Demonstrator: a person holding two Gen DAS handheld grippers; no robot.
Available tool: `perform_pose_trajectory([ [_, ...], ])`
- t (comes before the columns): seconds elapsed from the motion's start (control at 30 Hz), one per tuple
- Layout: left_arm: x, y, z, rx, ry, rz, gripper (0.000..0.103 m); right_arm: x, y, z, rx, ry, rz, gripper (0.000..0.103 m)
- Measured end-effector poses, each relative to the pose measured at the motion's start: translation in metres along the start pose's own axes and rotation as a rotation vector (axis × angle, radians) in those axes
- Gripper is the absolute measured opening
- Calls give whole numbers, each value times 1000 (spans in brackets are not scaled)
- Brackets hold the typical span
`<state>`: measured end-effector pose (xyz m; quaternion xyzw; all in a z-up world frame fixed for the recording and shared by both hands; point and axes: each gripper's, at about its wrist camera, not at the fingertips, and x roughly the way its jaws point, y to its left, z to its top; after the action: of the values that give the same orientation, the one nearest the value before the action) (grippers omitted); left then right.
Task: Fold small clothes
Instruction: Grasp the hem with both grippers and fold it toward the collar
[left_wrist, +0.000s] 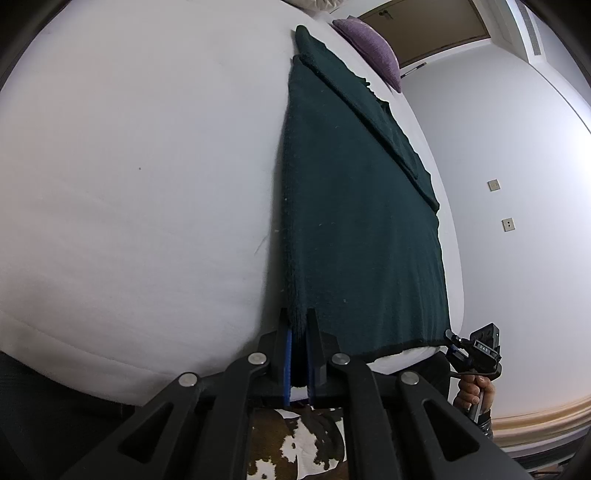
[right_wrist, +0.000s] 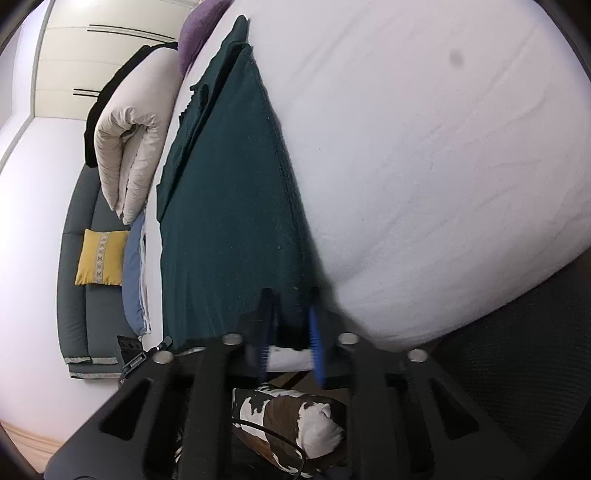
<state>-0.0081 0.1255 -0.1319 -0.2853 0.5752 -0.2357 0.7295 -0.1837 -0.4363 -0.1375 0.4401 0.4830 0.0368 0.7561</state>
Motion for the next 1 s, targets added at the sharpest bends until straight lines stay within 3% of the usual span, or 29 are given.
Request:
perform_pose_trajectory([
  [0.27,-19,-17,-2,16,-48,-57,6,-18,28,6,-86,-79,52,6],
  [0.43,-38,-31,5,-8,-114,-155,6,-31,63,19,-137,-146,117,6],
  [0.57,-49,-38,17,-26,-166,-219,6,-24,85,31,-175,-129,94,6],
  [0.67,-53,-39,26,-55,-194,-278,6,-21,93,40,-172,-137,131,6],
  [0.83,-57,-53,59,-64,-246,-333,6,-23,116,67,-187,-177,180,6],
  [1.0,-51,-63,104,-73,-291,-348,6,-17,147,117,-185,-217,217,6],
])
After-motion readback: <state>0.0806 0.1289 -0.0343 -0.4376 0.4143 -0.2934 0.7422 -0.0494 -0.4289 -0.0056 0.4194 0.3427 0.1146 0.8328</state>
